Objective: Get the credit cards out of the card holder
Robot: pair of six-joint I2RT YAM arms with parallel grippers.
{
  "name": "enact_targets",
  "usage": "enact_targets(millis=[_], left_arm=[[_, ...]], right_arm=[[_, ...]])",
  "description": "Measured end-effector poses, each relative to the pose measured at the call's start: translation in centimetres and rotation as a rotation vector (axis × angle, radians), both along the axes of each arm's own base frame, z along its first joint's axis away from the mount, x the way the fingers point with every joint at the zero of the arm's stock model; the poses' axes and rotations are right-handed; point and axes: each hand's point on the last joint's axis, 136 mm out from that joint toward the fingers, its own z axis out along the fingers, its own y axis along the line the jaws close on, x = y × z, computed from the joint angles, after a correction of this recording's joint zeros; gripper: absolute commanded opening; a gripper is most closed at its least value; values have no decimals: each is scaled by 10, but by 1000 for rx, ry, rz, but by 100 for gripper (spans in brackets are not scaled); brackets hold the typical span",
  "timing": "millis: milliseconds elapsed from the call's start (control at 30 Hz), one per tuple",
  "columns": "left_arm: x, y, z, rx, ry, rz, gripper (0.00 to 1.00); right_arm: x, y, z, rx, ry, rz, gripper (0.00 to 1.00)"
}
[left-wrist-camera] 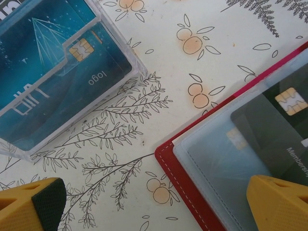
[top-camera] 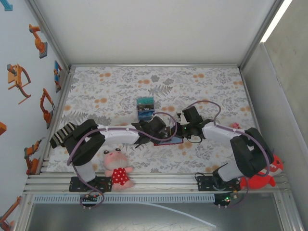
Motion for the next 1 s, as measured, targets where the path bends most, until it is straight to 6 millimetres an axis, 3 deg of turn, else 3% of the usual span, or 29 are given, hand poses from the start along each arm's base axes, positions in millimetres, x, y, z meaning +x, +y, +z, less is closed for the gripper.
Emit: enact_targets(millis=[400, 533, 667, 1000], left_arm=[[0, 1, 0, 1, 0, 4, 97], [0, 1, 0, 1, 0, 4, 97], [0, 1, 0, 2, 0, 5, 97], [0, 2, 0, 7, -9, 10, 97]], right_arm=[[-1, 14, 2, 136, -3, 1, 25], [0, 16, -4, 144, 6, -1, 12], [-1, 15, -6, 140, 9, -1, 5], [-2, -3, 2, 44, -49, -21, 0]])
